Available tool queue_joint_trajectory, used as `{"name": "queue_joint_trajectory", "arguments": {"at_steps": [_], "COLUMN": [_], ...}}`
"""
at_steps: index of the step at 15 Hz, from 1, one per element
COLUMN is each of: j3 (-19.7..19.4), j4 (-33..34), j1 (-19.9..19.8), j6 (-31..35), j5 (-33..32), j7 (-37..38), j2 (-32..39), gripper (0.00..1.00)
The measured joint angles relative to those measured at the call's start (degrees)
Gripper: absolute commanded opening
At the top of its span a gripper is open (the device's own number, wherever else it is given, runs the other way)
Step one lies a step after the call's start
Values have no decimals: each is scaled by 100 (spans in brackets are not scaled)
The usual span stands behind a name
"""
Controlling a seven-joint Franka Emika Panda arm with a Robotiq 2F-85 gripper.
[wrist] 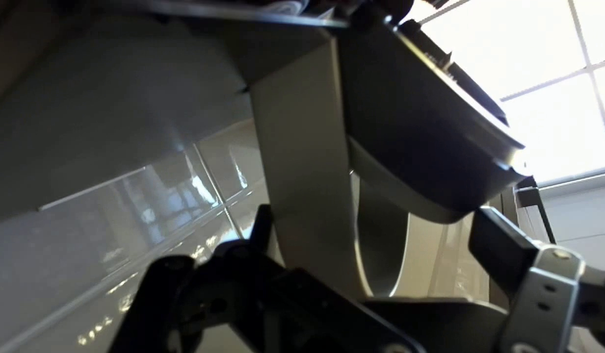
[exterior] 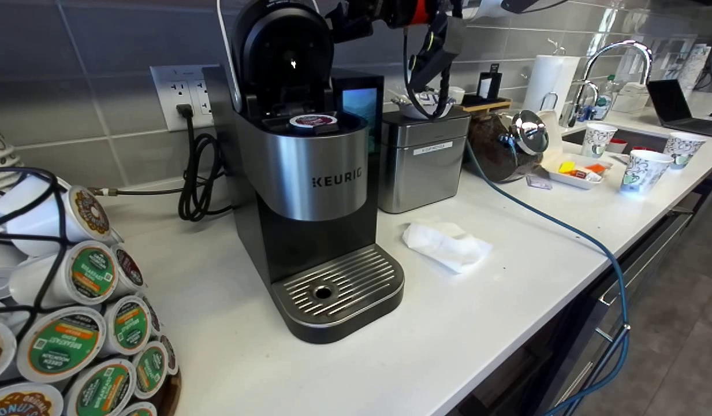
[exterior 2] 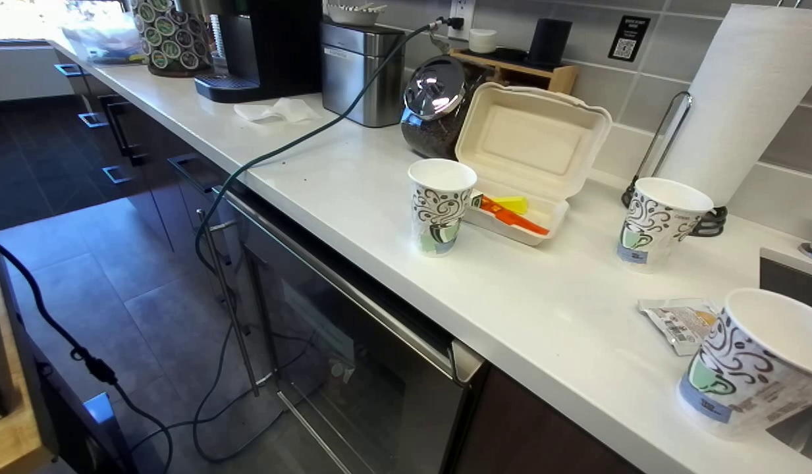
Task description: Close the lid on the coffee maker
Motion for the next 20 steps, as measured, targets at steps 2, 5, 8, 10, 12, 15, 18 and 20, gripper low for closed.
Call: {"name": "queue_joint_trajectory", "arguments": {"at_steps": [2, 5, 8, 10, 12, 15, 18, 20], "j3": [-1, 2, 1, -2, -16, -70, -101, -123], "j4": [21, 27, -4, -124, -367, -853, -1446, -1815], "j1": [-51, -200, -342, -417, -455, -478, -564, -630], "j6": [-217, -755, -1298, -1629, -1845, -1977, -2227, -2342], "j5": [-198, -262, -321, -421, -599, -1047, -1351, -1434], "j7": [386, 712, 1099, 1489, 1912, 2480, 2792, 2899], "j2": [-2, -25, -80, -191, -391, -788, -1209, -1468], "gripper": [100, 100, 100, 100, 100, 100, 100, 100]}}
